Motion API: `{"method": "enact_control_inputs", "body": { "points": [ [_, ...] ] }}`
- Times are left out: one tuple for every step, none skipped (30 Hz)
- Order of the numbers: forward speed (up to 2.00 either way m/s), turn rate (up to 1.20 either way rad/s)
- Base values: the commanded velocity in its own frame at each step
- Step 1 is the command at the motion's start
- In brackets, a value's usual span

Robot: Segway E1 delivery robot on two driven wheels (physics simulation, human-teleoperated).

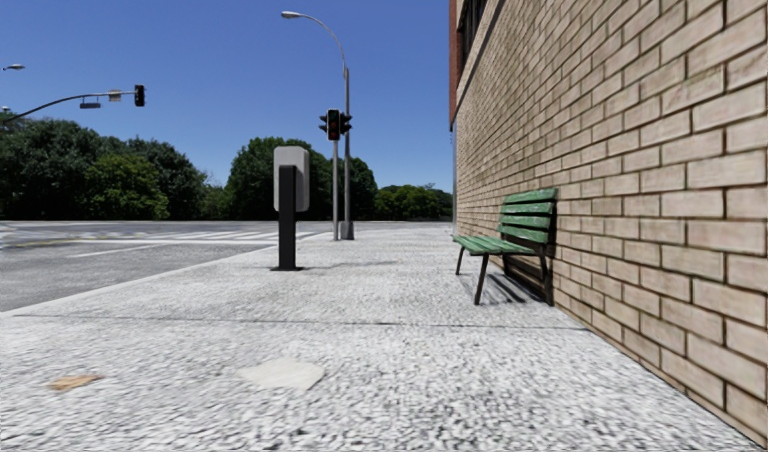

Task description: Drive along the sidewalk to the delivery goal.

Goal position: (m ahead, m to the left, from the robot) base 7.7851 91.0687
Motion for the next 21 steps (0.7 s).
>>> {"method": "enact_control_inputs", "body": {
  "points": [
    [2.0, 0.32],
    [2.0, 0.32],
    [2.0, 0.32],
    [2.0, 0.32],
    [2.0, 0.32],
    [2.0, 0.0],
    [2.0, 0.0],
    [2.0, 0.0],
    [2.0, 0.0],
    [2.0, 0.0],
    [2.0, 0.0],
    [2.0, 0.0],
    [2.0, 0.0],
    [2.0, 0.0],
    [2.0, 0.0],
    [2.0, 0.0],
    [2.0, 0.0],
    [2.0, 0.0],
    [2.0, 0.0],
    [2.0, 0.0],
    [2.0, 0.0]
  ]
}}
